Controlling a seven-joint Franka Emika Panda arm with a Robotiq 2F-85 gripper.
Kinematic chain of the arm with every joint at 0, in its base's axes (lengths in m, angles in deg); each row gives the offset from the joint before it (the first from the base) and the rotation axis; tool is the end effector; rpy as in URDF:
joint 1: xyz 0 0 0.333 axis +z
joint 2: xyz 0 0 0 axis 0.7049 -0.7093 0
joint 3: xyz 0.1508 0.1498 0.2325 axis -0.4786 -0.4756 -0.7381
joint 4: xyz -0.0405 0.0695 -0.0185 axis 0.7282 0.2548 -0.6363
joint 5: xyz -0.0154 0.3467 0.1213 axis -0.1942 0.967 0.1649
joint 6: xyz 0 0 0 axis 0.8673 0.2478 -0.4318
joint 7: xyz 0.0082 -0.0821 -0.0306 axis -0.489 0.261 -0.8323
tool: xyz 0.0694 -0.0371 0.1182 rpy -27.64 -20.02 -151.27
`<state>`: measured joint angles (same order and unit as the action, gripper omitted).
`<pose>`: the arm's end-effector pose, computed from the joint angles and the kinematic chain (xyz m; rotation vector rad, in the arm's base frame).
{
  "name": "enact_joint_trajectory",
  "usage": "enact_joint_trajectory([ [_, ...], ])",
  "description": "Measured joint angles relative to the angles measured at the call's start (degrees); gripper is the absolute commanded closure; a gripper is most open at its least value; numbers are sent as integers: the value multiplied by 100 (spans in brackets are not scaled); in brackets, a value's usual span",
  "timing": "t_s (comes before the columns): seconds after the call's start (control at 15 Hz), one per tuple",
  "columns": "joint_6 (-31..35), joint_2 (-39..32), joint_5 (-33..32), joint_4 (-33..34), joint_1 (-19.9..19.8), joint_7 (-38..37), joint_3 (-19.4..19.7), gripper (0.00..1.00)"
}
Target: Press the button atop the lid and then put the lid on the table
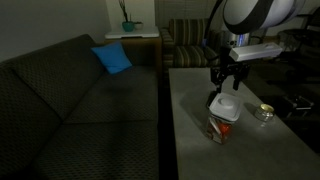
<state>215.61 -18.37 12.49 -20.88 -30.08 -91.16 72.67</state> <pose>0.6586 0.1500 0.0327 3.0703 0.0210 -0.1030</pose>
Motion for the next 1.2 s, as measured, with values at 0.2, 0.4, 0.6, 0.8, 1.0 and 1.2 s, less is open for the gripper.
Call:
enact_joint_trajectory([
  [0.2,-64,-138,3,97,-95,0,-3,0],
  [0.4,-76,-344,8,179,-162,-1,-17,0],
  [0.6,-78,-510,24,220,-183,-1,-30,0],
  [0.8,-78,-596,57,238,-198,0,-85,0],
  [1.0,-79,-599,133,239,-272,73,-244,0],
  [1.2,-77,-599,206,240,-361,209,-381,0],
])
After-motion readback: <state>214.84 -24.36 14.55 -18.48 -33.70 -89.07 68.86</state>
